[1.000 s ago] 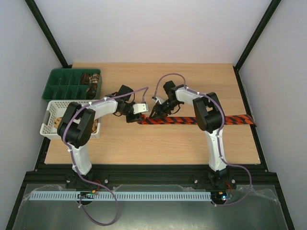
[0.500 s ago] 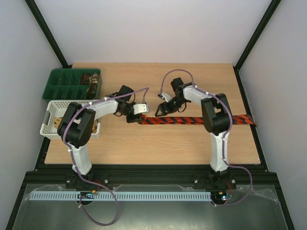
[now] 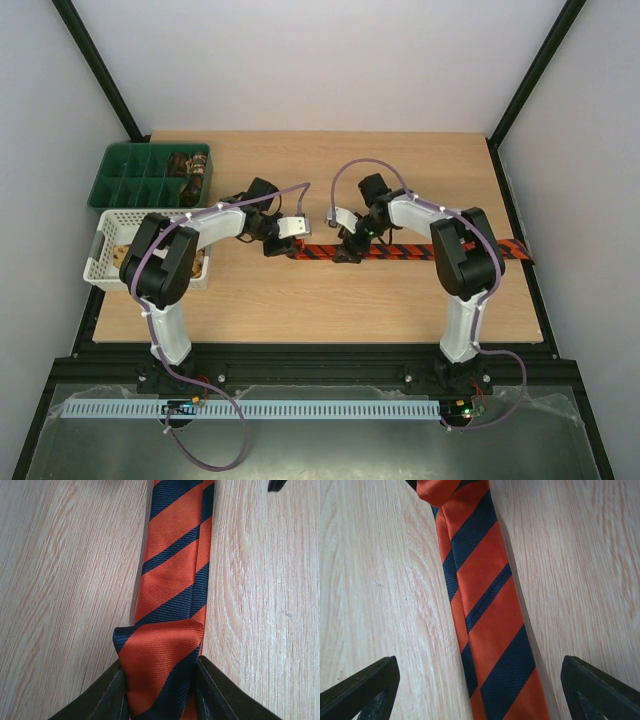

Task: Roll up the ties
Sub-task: Roll the tie at the center of the board.

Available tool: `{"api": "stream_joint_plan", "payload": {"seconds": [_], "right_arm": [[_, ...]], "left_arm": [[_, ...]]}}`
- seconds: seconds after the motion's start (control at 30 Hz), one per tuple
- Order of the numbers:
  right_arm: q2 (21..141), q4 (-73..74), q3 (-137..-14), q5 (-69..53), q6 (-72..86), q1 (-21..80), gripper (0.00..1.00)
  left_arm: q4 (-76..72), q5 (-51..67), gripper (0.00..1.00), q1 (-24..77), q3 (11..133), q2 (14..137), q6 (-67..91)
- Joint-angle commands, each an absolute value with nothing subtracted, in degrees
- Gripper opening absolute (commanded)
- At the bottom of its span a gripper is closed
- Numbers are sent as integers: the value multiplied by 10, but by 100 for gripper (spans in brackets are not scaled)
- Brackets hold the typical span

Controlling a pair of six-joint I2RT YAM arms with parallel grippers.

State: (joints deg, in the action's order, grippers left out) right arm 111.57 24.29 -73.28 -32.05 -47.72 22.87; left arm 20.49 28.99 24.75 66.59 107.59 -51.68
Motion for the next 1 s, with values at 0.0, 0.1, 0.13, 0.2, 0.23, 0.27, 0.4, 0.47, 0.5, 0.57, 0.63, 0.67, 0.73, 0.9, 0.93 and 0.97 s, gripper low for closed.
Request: {"api": "stream_joint_plan", "payload": {"seconds": [0.0, 0.1, 0.13, 0.2, 0.23, 0.27, 0.4, 0.47, 0.5, 0.57, 0.63, 0.67, 0.73, 0.9, 0.93, 0.97], "right_arm": [[1131, 206, -721, -307, -554, 240, 89], [1144, 204, -716, -288, -580, 246, 89], [1146, 198, -710, -278, -588, 247, 88], [1150, 190, -706, -269, -591, 248, 85], [1153, 192, -707, -267, -593, 249, 83], [1156, 195, -707, -264, -595, 250, 78], [1161, 196, -699, -244, -610, 254, 60], [1156, 180, -685, -234, -616, 256, 54], [1152, 172, -677, -230, -617, 258, 53], [1149, 160, -667, -221, -619, 260, 51], [1145, 143, -658, -215, -615, 262, 48], [1143, 137, -654, -213, -612, 263, 47], [1139, 130, -649, -213, -608, 264, 44], [1119, 112, -637, -227, -592, 267, 44], [1116, 114, -640, -231, -585, 267, 49], [1111, 115, -642, -235, -573, 267, 60]], "left_arm": [[207, 307, 36, 249, 668, 1082, -526], [205, 307, 36, 249, 667, 1083, -526], [205, 306, 36, 249, 667, 1084, -526], [204, 306, 36, 249, 668, 1086, -524], [204, 306, 36, 249, 668, 1086, -523], [203, 306, 36, 248, 668, 1086, -523], [202, 307, 36, 248, 669, 1087, -522], [201, 307, 36, 248, 669, 1087, -521], [201, 307, 36, 248, 669, 1087, -521], [201, 307, 36, 247, 669, 1088, -520], [202, 307, 36, 246, 669, 1088, -520], [202, 307, 36, 246, 669, 1088, -520], [202, 307, 36, 245, 669, 1089, -521], [204, 308, 36, 244, 671, 1091, -524], [206, 309, 36, 244, 671, 1090, -527], [208, 309, 36, 244, 670, 1090, -528]]}}
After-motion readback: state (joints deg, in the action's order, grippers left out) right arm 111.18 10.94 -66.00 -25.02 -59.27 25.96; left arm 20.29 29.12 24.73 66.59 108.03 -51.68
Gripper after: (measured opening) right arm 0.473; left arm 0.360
